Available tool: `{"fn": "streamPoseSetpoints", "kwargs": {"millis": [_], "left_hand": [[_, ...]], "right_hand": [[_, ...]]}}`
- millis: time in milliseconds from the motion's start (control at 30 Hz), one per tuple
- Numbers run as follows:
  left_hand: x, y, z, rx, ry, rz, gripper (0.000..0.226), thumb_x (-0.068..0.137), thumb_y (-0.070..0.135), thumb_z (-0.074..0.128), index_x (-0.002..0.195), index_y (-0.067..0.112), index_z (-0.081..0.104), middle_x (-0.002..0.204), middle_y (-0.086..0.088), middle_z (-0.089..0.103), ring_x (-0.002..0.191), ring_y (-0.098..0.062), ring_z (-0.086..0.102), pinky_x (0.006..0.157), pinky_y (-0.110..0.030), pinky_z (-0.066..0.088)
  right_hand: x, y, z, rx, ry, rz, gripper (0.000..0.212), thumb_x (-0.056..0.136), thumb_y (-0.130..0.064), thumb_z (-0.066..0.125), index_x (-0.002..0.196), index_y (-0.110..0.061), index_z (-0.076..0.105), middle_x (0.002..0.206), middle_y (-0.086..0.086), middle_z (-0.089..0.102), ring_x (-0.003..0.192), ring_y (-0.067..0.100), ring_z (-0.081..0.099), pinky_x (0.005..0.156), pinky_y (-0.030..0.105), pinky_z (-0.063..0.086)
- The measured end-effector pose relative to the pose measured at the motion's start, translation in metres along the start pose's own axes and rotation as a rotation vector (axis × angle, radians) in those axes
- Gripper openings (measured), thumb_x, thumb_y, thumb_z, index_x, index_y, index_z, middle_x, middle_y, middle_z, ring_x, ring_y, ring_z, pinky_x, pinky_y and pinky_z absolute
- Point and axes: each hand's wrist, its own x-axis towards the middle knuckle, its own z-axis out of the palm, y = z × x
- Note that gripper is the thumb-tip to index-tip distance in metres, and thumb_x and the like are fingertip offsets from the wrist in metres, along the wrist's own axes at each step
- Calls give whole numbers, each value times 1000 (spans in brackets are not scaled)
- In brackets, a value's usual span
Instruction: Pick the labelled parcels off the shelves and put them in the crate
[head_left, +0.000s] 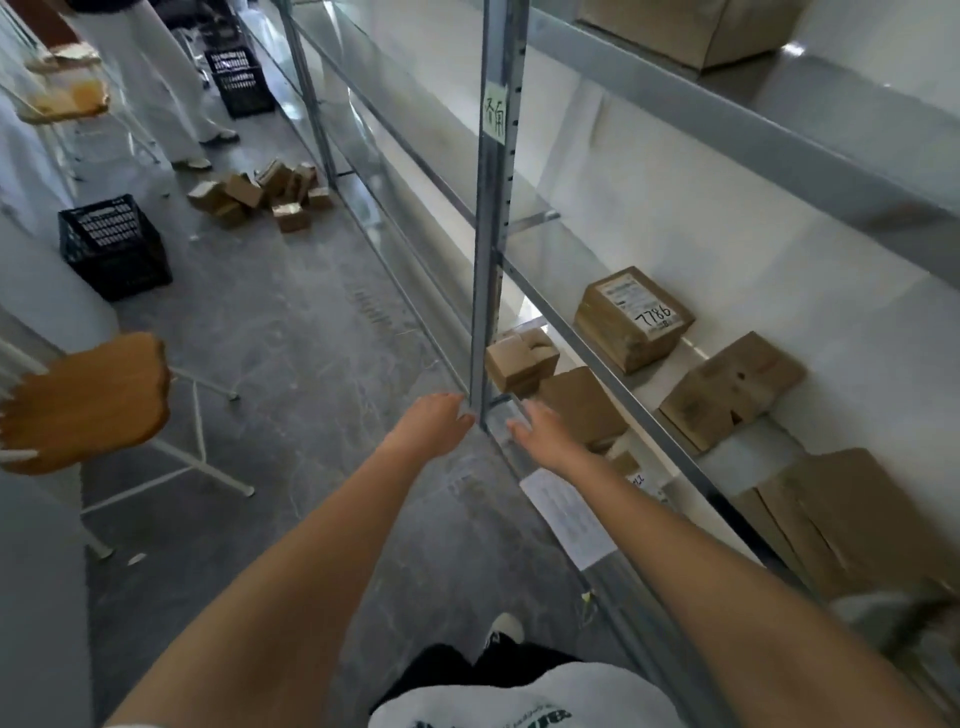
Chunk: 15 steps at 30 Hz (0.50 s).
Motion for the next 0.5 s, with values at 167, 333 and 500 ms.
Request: {"fn": "streamPoseSetpoints", "kwargs": {"millis": [167,333,500], "left_hand": [[93,52,-22,-100,-22,107,43,101,33,42,134,8,49,134,-16,54,120,-31,52,103,-41,42],[186,104,-43,-200,-11,218,50,101,39,38,142,11,38,145,-15,45,129,-32,47,107,-47,40],[259,155,-64,-388,-67,245,57,102,42,31,149,10,29,151,-15,35,137,-31,37,113,-45,31]], "right_hand": [[38,13,-59,46,245,39,58,102,-39,41,153,-17,26,159,3,26,144,23,29,113,41,29],[75,25,-114,135,573,55,56,102,-35,42,152,-13,28,156,7,31,143,21,29,115,35,29],[99,38,-146,278,896,259,55,103,-30,42,151,-10,26,156,8,30,144,21,26,117,33,25]]}}
